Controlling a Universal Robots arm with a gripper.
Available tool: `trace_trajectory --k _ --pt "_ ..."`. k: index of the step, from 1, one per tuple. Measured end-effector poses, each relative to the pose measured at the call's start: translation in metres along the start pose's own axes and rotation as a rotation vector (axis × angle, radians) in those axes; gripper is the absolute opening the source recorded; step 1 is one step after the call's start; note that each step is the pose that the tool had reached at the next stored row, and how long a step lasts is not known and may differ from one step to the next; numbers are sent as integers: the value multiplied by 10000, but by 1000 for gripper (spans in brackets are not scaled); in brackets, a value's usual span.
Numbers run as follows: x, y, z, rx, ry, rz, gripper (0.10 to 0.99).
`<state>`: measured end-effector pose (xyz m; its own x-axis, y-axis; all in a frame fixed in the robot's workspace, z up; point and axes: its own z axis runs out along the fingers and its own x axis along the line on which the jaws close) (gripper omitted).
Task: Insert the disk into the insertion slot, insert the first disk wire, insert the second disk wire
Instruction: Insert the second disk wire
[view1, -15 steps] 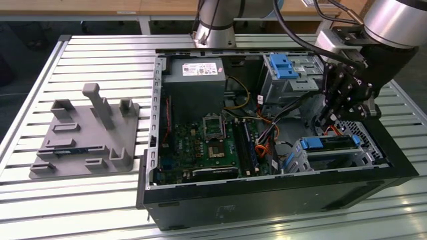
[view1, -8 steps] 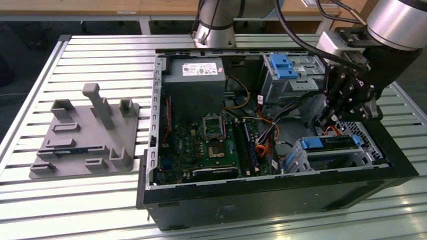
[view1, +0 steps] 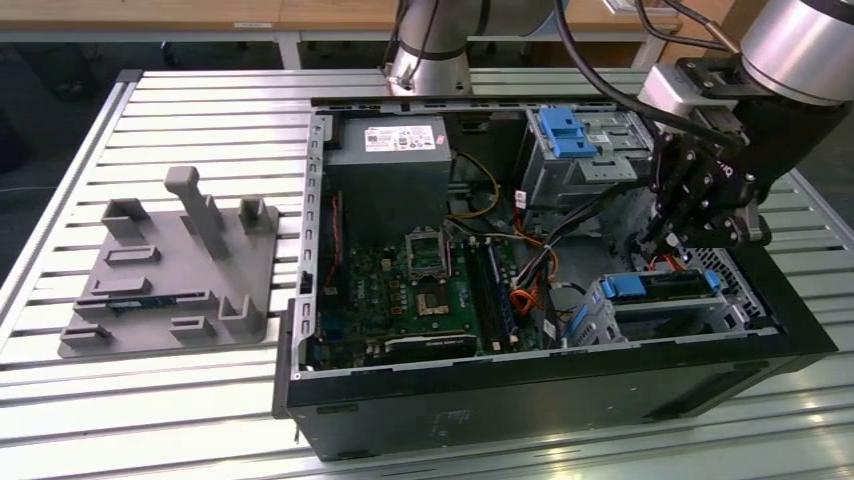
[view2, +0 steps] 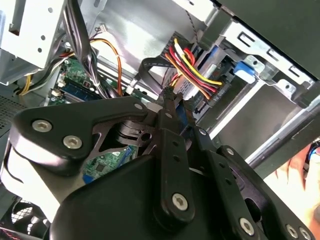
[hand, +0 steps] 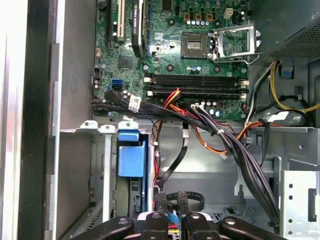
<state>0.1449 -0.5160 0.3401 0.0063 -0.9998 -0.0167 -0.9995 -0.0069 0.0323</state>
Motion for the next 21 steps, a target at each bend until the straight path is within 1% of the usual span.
trace_trajectory --k 4,8,16,18,21 --pt "73 -2 -1 -22 -10 2 196" --pt "146 -3 -2 -23 -77 -3 196" --pt "248 -2 -4 -20 -393 12 196" --pt "273 -1 -5 -19 -446 31 196" --pt "302 -2 0 -18 -491 56 196"
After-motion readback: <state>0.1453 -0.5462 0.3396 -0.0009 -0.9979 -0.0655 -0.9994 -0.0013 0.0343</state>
